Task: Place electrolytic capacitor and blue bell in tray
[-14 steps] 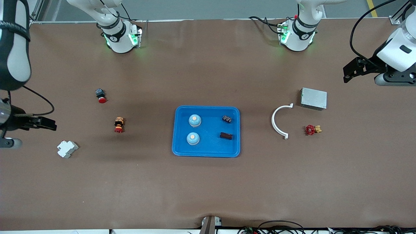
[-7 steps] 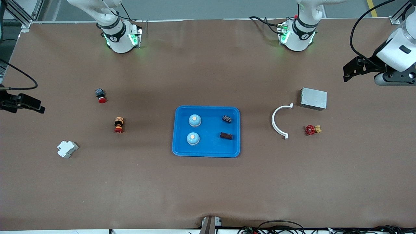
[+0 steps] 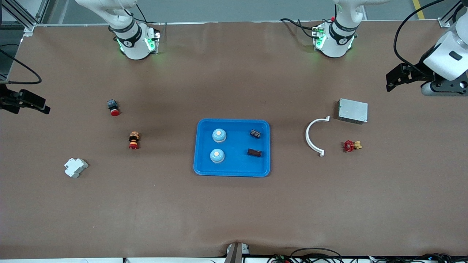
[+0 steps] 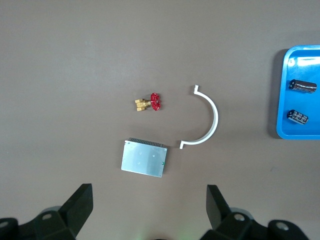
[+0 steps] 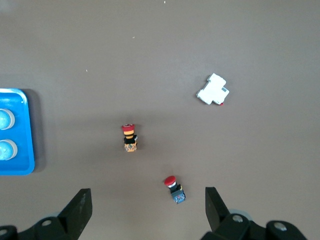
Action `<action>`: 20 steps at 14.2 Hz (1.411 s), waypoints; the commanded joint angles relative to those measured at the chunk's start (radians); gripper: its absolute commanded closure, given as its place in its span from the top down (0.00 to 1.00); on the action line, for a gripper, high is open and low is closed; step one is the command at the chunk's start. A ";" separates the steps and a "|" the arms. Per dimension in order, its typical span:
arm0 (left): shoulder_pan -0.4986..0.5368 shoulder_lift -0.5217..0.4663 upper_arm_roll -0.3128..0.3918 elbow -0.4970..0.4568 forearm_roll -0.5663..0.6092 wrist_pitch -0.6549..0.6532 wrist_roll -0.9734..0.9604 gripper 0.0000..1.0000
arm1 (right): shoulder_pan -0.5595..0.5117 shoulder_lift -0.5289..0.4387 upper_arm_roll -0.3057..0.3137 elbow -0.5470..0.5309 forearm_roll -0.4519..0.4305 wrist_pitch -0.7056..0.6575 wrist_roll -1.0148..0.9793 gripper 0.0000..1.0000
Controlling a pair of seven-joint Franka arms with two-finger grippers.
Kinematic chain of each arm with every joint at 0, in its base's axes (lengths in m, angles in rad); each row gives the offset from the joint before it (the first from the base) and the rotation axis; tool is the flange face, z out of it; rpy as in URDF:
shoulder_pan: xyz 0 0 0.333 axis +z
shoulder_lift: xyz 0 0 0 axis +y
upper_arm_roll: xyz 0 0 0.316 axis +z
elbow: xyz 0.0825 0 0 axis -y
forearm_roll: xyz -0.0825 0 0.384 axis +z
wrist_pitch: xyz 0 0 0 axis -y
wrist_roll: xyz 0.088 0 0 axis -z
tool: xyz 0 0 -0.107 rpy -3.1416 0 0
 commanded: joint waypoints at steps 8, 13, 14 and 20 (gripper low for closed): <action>0.008 0.022 -0.002 0.043 -0.015 -0.013 -0.002 1.00 | -0.025 -0.065 0.015 -0.032 -0.001 -0.053 0.002 1.00; 0.003 0.032 -0.003 0.068 -0.009 -0.013 -0.004 1.00 | -0.028 -0.073 0.015 -0.031 -0.002 -0.071 0.004 1.00; 0.002 0.032 -0.003 0.069 -0.006 -0.013 -0.004 1.00 | -0.028 -0.076 0.015 -0.031 -0.002 -0.073 0.004 1.00; 0.008 0.035 -0.003 0.068 -0.008 -0.013 -0.007 1.00 | -0.028 -0.077 0.014 -0.023 -0.002 -0.096 0.013 1.00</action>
